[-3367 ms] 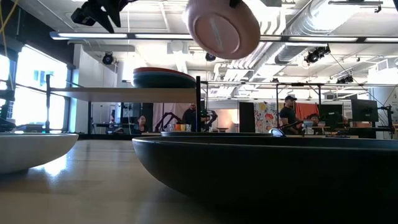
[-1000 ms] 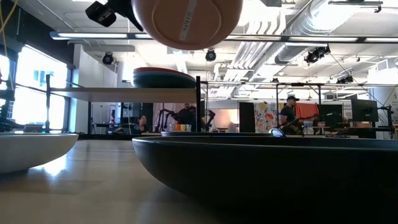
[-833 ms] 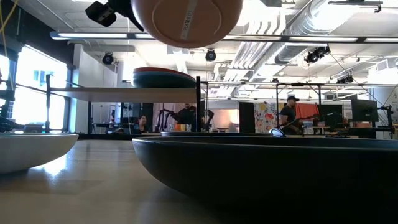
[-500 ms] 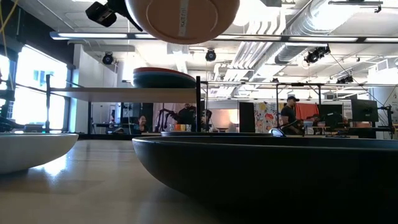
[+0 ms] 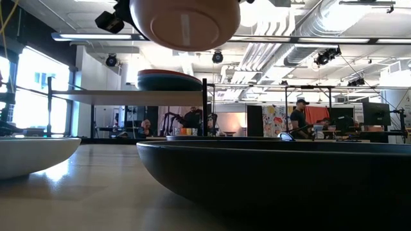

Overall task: Place and stack plates onto a shelf
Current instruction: Stack the peach plate on top of the orange plate on the shelf

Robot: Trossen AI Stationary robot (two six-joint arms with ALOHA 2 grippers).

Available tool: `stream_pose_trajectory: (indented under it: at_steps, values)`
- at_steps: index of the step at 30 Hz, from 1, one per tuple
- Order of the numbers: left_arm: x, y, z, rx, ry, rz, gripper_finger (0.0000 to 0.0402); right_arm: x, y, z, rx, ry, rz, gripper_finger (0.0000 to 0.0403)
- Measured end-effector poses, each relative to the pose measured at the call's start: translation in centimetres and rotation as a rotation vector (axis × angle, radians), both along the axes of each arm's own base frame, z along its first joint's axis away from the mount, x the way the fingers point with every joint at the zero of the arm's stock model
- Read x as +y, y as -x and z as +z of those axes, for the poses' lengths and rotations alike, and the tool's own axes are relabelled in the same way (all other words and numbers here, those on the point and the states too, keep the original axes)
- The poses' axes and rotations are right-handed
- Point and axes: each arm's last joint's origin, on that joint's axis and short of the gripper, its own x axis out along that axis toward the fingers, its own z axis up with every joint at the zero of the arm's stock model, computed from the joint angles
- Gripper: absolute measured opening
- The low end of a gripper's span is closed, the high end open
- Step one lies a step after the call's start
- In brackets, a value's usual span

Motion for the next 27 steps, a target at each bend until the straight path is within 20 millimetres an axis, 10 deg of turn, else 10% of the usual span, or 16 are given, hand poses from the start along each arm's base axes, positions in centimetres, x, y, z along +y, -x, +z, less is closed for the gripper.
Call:
stream_pose_trajectory:
  at_steps: [27]
  values:
    - [12.4, 6.6, 0.8, 0.041, -0.223, 0.233, 0.0005, -6.9, -1.3, 0.0, -0.006, -0.002, -0.190, 0.0146]
